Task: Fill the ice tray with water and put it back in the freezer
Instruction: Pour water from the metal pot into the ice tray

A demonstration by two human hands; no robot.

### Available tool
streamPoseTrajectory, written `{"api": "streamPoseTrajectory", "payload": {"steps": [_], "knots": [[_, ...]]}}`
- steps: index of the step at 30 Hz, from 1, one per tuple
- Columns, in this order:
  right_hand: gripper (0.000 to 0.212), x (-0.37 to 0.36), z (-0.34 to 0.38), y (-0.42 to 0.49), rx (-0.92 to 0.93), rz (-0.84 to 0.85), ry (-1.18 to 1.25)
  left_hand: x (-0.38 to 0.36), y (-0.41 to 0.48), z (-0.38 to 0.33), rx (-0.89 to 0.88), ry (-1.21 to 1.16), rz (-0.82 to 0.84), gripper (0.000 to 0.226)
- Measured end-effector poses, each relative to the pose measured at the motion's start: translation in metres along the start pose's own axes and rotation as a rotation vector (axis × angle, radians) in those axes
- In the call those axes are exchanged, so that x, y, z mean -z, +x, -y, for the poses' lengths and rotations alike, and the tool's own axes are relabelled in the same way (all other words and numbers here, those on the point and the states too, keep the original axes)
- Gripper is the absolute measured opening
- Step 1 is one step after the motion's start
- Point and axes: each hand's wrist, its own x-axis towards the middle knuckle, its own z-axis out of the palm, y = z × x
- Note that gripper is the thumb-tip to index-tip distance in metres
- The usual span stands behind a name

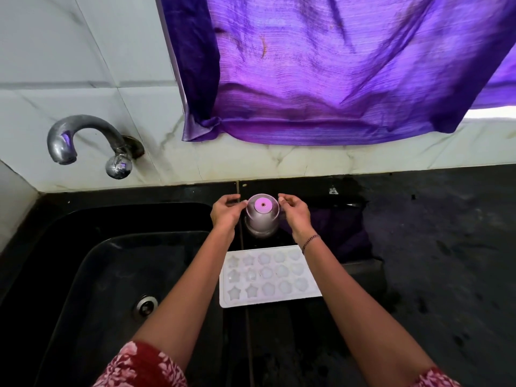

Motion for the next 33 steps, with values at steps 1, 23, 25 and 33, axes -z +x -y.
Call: {"api": "streamPoseTrajectory", "payload": {"steps": [1,23,25,33], "knots": [[0.021,0.003,0.000,-0.002,0.010,-0.016,-0.012,0.003,-0.002,0.002,0.008,-0.012,0.007,0.023],[0.019,0.098,-0.036,-0.068,0.051,-0.168,-0.384,0.070,-0.074,0.049,0.098,0.122,-0.109,0.022],[0.021,0.105,-0.041,-0.074,0.021,-0.161,-0.398,0.074,-0.083,0.055,0.130,0.117,-0.104,0.025],[0.031,0.118,-0.058,-0.091,-0.038,-0.143,-0.484,0.085,-0.105,0.075,0.231,0.090,-0.049,0.033]]}}
